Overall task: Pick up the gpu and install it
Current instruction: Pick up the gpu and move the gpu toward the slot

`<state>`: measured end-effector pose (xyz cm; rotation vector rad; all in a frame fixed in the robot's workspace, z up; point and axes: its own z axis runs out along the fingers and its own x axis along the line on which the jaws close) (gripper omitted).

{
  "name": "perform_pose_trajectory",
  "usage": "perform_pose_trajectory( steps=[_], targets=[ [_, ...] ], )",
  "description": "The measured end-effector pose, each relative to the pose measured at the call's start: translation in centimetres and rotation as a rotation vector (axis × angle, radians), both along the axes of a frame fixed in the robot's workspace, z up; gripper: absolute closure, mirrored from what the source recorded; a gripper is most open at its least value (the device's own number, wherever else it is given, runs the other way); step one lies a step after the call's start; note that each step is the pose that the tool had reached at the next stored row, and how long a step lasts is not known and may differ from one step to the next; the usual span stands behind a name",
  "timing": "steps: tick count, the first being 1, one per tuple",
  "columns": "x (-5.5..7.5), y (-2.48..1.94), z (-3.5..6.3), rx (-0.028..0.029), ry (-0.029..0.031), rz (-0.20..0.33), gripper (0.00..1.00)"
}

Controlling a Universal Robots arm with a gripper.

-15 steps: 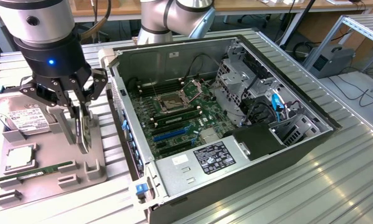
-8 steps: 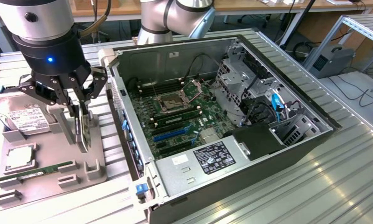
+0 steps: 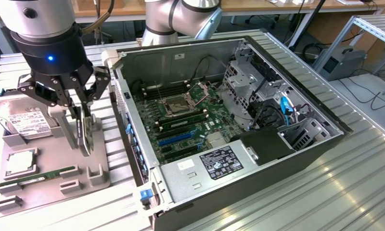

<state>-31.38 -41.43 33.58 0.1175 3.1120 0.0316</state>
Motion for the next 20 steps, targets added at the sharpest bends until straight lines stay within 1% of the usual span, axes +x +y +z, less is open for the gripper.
perform_pose_trajectory(
  steps=[20],
  targets=[
    [0.0, 0.0, 0.71, 0.0, 0.0, 0.0, 0.73]
  ],
)
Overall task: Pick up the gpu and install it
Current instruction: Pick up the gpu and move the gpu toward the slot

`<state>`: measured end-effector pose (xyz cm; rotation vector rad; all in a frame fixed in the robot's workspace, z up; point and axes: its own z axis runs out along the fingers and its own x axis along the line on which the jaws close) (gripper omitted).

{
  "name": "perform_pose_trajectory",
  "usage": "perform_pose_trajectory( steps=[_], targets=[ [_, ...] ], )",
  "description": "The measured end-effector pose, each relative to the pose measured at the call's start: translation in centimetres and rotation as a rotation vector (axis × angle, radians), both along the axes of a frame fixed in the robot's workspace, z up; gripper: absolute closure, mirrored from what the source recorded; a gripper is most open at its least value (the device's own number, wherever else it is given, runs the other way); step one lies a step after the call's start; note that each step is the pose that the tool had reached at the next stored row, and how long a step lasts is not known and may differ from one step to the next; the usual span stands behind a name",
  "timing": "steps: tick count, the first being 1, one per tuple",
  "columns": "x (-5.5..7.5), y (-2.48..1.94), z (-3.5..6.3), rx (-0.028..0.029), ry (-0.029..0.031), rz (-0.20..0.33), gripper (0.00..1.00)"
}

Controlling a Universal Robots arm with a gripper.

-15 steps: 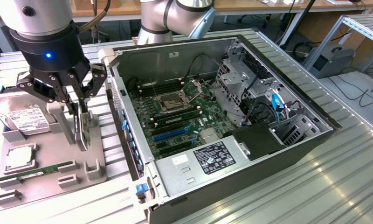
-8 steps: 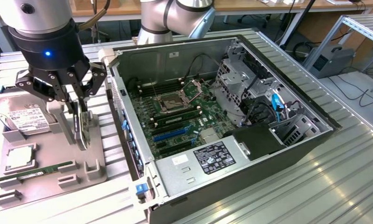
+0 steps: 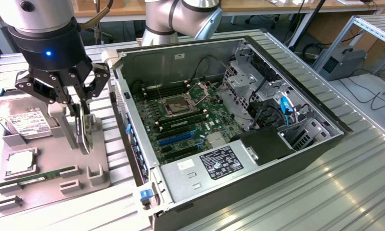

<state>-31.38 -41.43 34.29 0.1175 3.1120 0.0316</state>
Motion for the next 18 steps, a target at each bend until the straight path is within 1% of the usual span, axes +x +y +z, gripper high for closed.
perform_pose_trajectory(
  steps=[18],
  targets=[
    [0.0, 0.0, 0.87, 0.0001, -0.0001, 0.0, 0.73]
  ],
)
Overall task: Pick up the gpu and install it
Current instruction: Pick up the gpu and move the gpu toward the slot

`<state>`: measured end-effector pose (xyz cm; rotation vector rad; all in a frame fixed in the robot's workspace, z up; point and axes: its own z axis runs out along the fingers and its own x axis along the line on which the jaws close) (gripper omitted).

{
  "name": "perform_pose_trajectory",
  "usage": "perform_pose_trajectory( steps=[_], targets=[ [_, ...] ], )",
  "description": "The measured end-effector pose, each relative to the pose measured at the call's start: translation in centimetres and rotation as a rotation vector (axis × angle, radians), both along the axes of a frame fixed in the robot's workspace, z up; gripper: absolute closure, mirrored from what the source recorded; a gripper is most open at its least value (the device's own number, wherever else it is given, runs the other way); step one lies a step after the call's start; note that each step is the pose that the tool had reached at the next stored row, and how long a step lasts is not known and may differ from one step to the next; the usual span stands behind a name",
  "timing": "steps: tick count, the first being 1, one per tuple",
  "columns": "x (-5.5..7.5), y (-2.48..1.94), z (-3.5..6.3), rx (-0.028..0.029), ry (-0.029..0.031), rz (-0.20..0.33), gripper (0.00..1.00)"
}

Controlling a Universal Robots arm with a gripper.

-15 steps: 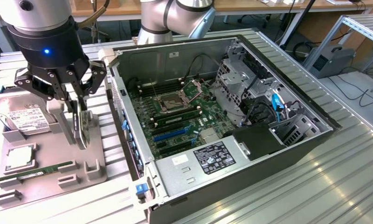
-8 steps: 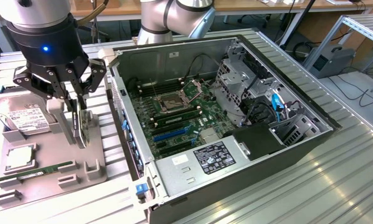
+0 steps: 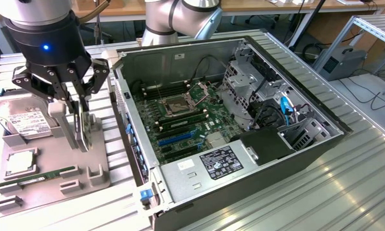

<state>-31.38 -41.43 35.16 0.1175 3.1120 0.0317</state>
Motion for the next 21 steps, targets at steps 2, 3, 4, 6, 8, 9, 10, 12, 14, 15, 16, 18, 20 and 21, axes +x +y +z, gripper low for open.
perform_pose_trajectory(
  steps=[2, 3, 4, 6, 8, 9, 10, 12, 14, 15, 16, 18, 20, 21],
  targets=[
    [0.0, 0.0, 0.11, 0.0, 0.0, 0.0, 0.73],
    [0.0, 0.0, 0.16, 0.0, 0.0001, 0.0, 0.73],
    [0.0, 0.0, 0.23, 0.0, 0.0, 0.0, 0.73],
    [0.0, 0.0, 0.34, 0.0, 0.0, 0.0, 0.73],
    [0.0, 0.0, 0.45, 0.0, 0.0, 0.0, 0.73],
    [0.0, 0.0, 0.5, 0.0, 0.0, 0.0, 0.73],
    [0.0, 0.0, 0.55, 0.0, 0.0, 0.0, 0.73],
    [0.0, 0.0, 0.65, 0.0, 0.0, 0.0, 0.73],
    [0.0, 0.0, 0.81, 0.0, 0.0, 0.0, 0.73],
    [0.0, 0.0, 0.91, -0.0001, 0.0, 0.0, 0.73],
    [0.0, 0.0, 0.98, 0.0, 0.0001, 0.0, 0.73],
    [0.0, 0.0, 1.07, 0.0, 0.0, 0.0, 0.73],
    [0.0, 0.0, 1.15, 0.0, 0.0, 0.0, 0.73],
    [0.0, 0.0, 1.2, 0.0, 0.0001, 0.0, 0.73]
  ],
)
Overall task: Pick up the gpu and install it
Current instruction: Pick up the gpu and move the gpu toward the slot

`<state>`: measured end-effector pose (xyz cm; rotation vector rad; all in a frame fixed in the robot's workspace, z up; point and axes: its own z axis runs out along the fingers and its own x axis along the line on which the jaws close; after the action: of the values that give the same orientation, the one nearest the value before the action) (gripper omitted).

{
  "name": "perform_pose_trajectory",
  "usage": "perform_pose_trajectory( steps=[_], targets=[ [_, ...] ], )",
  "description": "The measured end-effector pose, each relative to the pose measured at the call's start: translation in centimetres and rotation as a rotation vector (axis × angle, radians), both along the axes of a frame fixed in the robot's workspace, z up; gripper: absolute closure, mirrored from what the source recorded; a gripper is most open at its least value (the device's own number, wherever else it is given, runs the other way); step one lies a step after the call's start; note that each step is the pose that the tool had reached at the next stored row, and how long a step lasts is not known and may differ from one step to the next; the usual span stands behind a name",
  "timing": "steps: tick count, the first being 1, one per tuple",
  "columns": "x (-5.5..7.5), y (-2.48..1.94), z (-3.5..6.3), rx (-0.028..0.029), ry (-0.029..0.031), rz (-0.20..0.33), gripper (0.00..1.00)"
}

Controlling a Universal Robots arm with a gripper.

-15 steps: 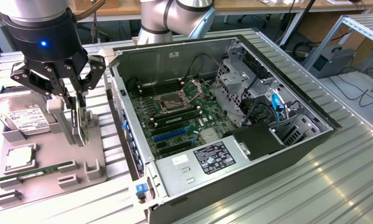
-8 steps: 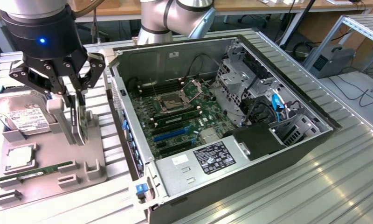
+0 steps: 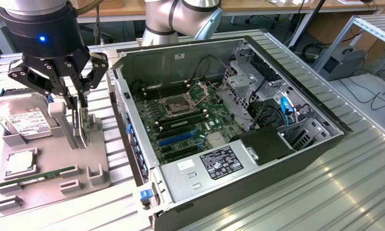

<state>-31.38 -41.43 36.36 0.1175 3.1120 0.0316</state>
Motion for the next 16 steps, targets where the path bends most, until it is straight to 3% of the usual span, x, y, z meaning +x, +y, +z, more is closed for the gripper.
perform_pose_trajectory(
  steps=[16],
  targets=[
    [0.0, 0.0, 0.76, 0.0, 0.0, 0.0, 0.73]
  ],
)
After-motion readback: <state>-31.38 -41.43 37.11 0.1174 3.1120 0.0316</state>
